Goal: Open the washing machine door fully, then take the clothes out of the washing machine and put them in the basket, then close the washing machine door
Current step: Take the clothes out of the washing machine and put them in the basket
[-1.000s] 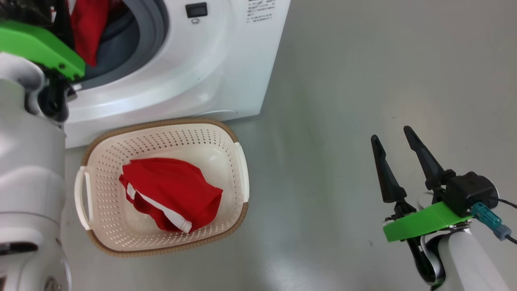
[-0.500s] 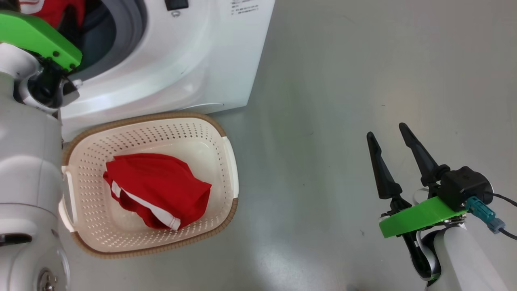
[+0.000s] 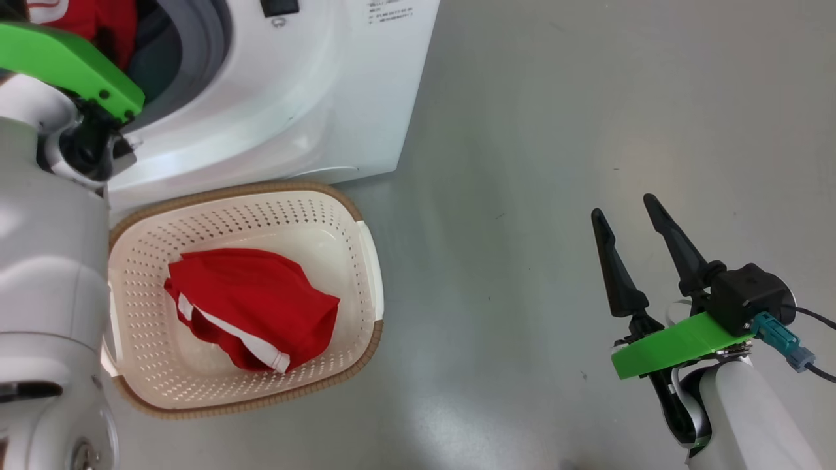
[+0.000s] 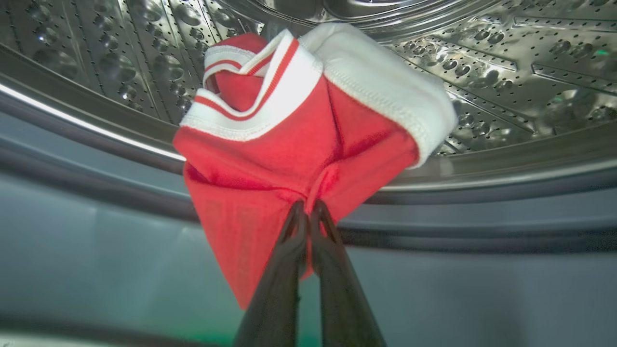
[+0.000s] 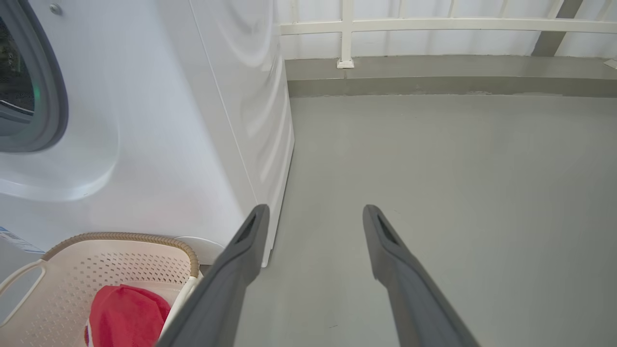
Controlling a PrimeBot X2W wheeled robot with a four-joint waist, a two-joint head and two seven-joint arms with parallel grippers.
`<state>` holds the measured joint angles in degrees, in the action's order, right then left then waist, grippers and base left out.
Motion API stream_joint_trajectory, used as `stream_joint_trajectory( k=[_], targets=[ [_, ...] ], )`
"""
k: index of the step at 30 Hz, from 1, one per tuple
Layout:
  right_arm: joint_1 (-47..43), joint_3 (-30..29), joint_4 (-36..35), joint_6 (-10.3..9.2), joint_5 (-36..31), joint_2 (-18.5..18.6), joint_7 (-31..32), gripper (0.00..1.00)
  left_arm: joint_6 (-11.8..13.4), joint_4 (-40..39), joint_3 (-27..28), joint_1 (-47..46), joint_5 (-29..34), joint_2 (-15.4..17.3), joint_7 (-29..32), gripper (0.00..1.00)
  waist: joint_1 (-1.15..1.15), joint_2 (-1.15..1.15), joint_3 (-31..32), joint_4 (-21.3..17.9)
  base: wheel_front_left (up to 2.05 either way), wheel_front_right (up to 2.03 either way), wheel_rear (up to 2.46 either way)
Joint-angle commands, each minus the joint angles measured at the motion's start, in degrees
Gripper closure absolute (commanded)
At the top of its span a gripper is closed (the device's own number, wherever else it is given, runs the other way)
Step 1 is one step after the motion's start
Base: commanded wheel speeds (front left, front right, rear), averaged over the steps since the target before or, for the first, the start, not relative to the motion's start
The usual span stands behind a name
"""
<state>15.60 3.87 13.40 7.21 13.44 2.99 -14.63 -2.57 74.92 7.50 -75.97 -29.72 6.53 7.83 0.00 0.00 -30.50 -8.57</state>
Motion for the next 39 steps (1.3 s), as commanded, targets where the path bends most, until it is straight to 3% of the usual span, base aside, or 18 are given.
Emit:
stream_joint_trajectory(
  k=[1, 23, 39],
  targets=[
    [0.0, 0.8, -1.0, 0.28, -0.2, -0.1, -0.4, 0.0, -0.5, -1.1, -0.1, 1.6, 0.6, 2.5, -1.0, 1.0, 0.0, 0.0, 0.3, 0.2, 0.0, 0.0, 0.0],
    [-1.5, 1.3, 0.5, 0.28, 0.5, -0.1, -0.4, 0.0, -3.0, -3.9, -6.7, 8.9, 6.4, 5.1, -22.0, 1.0, 0.0, 0.0, 7.2, 2.8, 0.0, 0.0, 0.0],
    [-3.2, 1.8, 1.3, 0.28, 0.6, 0.3, -0.4, 0.0, -2.1, -27.6, -2.4, 23.6, 10.3, 4.4, -22.8, 1.0, 0.0, 0.0, 12.8, 4.4, 0.0, 0.0, 0.0]
  ],
)
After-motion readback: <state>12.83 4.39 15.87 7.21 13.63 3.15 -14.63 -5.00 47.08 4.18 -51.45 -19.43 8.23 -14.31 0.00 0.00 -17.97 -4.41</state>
